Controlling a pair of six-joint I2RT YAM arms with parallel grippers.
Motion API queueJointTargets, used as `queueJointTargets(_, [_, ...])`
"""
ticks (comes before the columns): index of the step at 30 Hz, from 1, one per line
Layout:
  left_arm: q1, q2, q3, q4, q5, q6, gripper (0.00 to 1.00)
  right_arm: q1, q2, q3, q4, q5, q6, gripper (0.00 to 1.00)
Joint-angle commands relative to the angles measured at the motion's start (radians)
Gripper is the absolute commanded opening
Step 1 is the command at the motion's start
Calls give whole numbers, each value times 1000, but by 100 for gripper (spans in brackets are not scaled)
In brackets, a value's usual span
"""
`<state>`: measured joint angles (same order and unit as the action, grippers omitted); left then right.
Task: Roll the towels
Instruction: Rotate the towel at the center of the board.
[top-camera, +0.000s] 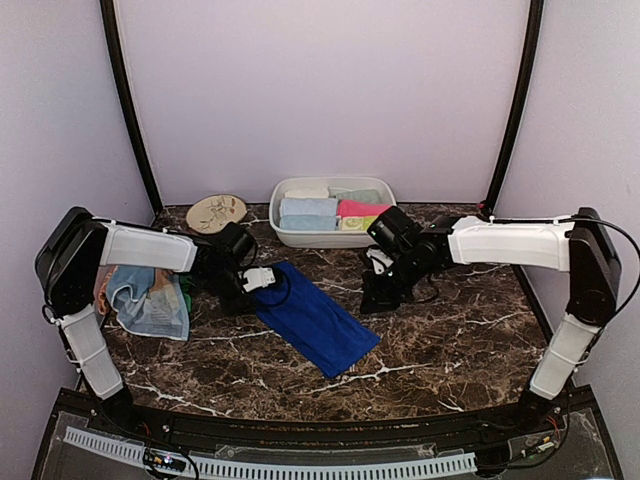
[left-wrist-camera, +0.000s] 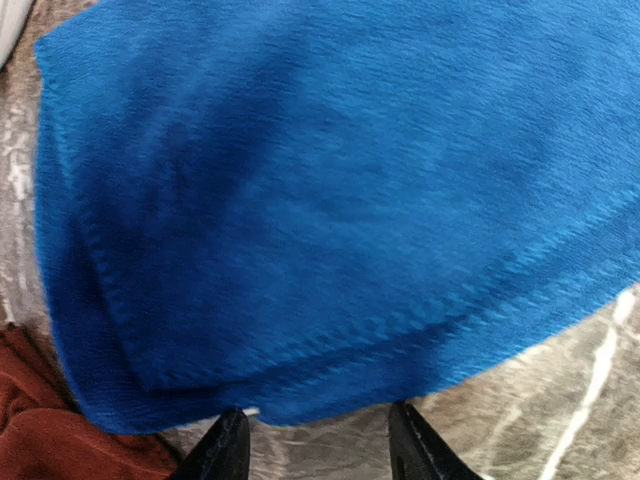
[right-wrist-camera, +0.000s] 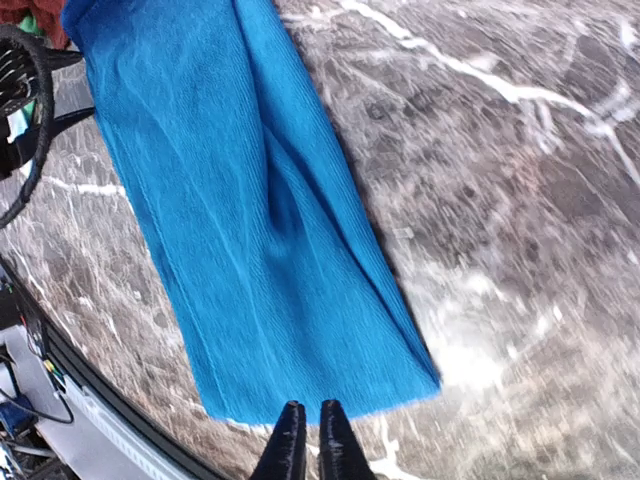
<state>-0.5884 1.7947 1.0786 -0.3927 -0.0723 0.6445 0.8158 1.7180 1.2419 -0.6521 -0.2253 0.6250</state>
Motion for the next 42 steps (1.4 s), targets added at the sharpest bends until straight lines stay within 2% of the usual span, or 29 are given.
queueJointTargets(1, [-2,30,10,75,-83,-26,49,3,92,-38,84,-36,8,4])
queueJointTargets(10, [-3,114,81,176,-150,1,49,94,109,-239,221,-28,100,0])
queueJointTargets(19, [-7,214,227,225,-164,32,50,278,53,-269,319,-7,304,0])
queueJointTargets(22, [-5,227,258,234,-178,47,51,325,62,-222,313,-10,316,0])
queueJointTargets(25, [-3,208,276,196,-187,54,55,317,66,-147,221,7,253,0])
queueJointTargets(27, [6,157,257,176,-171,62,59,278,58,-99,159,0,190,4])
queueJointTargets(32, [25,-36,148,78,-75,119,70,133,62,44,120,-88,56,22])
queueJointTargets(38, [20,-206,68,-149,246,115,69,1,322,287,137,-240,-74,22])
queueJointTargets(42, [-15,-270,-14,-194,348,113,65,-22,525,477,117,-316,-122,18])
